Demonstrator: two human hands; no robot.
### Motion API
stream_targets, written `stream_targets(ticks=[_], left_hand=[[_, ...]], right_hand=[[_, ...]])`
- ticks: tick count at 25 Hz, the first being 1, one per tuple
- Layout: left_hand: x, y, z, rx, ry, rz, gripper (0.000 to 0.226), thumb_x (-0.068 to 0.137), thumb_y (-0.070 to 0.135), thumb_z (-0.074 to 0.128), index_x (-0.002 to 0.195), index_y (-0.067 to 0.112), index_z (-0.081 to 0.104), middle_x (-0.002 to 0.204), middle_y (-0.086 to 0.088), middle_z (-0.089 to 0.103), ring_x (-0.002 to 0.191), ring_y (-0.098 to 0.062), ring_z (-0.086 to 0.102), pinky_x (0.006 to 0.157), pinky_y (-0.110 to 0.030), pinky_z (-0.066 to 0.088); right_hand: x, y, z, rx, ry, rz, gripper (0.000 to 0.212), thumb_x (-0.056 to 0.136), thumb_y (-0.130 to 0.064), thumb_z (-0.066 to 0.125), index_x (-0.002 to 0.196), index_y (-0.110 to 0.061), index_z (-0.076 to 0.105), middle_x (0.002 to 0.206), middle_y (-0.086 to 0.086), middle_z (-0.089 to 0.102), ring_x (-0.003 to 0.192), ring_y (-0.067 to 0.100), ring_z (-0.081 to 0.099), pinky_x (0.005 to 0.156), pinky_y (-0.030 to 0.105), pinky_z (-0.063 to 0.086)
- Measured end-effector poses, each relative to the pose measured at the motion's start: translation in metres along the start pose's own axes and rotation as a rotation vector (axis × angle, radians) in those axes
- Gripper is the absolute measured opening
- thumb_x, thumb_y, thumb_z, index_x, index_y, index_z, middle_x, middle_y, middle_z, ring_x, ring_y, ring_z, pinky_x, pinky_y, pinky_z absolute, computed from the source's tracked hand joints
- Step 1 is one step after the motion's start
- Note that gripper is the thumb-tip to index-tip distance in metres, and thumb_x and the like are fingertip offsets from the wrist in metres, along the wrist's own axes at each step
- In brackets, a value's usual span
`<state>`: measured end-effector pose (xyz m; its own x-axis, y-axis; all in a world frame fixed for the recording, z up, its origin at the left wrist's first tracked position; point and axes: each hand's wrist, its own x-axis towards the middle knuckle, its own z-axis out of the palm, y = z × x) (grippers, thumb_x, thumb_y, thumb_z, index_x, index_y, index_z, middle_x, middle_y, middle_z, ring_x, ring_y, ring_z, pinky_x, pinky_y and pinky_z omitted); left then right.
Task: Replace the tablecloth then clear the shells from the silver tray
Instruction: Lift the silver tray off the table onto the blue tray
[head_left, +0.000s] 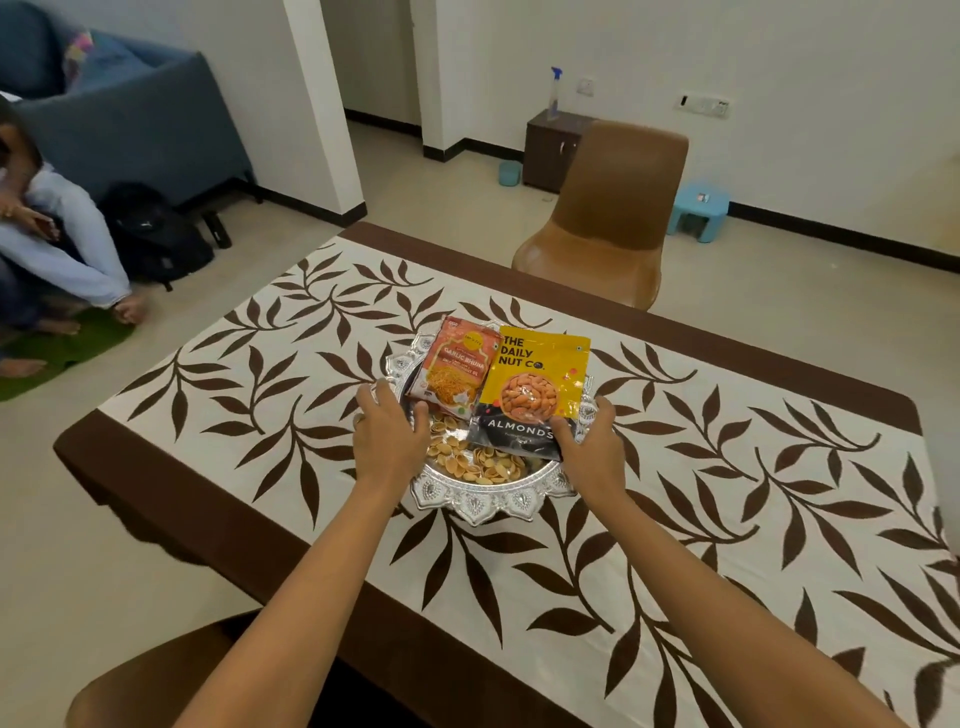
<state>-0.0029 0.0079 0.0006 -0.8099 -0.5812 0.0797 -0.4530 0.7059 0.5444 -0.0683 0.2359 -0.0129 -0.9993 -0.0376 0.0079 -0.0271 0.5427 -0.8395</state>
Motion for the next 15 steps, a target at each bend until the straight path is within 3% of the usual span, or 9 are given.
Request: stream_targets(ticks=[5,8,11,13,15], left_hand=[[-0.025,0.074,0.02,-0.061,-0.048,0.125,0.067,0.095,0.042,0.045,0.145,0.003,0.024,0.149,-0.019,0.021,0.122,-0.042,0.044,0.094,-0.046,0.046],[-0.047,0.14,0.046,-0.147,-0.11,0.255,0.065,0.097,0.038,0.042,0.146,0.001,0.022,0.148,-0.019,0.022,0.123,-0.039,0.044,0.095,-0.044,0.045],[-0.081,0.212,0.079,-0.193,-0.193,0.398,0.055,0.099,0.032,0.04,0.142,0.0,0.028,0.143,-0.019,0.028,0.114,-0.034,0.052,0.084,-0.036,0.046],[-0.114,0.262,0.104,-0.185,-0.255,0.508,0.046,0.099,0.029,0.041,0.136,0.002,0.037,0.137,-0.018,0.034,0.097,-0.031,0.059,0.068,-0.03,0.044],[-0.149,0.306,0.131,-0.191,-0.334,0.599,0.038,0.099,0.027,0.041,0.13,0.005,0.042,0.131,-0.015,0.037,0.085,-0.03,0.061,0.062,-0.03,0.043]], right_hand=[[-0.012,0.03,-0.077,0.028,0.132,0.031,0.061,0.093,-0.034,0.057,0.14,-0.011,0.028,0.105,0.002,0.062,0.082,0.014,0.056,0.06,0.02,0.04],[-0.023,0.065,-0.146,0.011,0.28,0.093,0.063,0.092,-0.036,0.058,0.141,-0.01,0.028,0.115,0.008,0.062,0.096,0.025,0.06,0.071,0.027,0.041],[-0.046,0.105,-0.223,0.003,0.428,0.148,0.066,0.091,-0.037,0.06,0.142,-0.009,0.029,0.121,0.012,0.062,0.106,0.03,0.06,0.076,0.03,0.044],[-0.069,0.135,-0.278,-0.008,0.548,0.201,0.06,0.091,-0.033,0.06,0.138,-0.007,0.033,0.119,0.013,0.062,0.102,0.03,0.06,0.072,0.029,0.04],[-0.096,0.167,-0.33,-0.001,0.652,0.252,0.054,0.092,-0.033,0.059,0.134,-0.007,0.037,0.115,0.012,0.061,0.105,0.03,0.057,0.074,0.029,0.037]])
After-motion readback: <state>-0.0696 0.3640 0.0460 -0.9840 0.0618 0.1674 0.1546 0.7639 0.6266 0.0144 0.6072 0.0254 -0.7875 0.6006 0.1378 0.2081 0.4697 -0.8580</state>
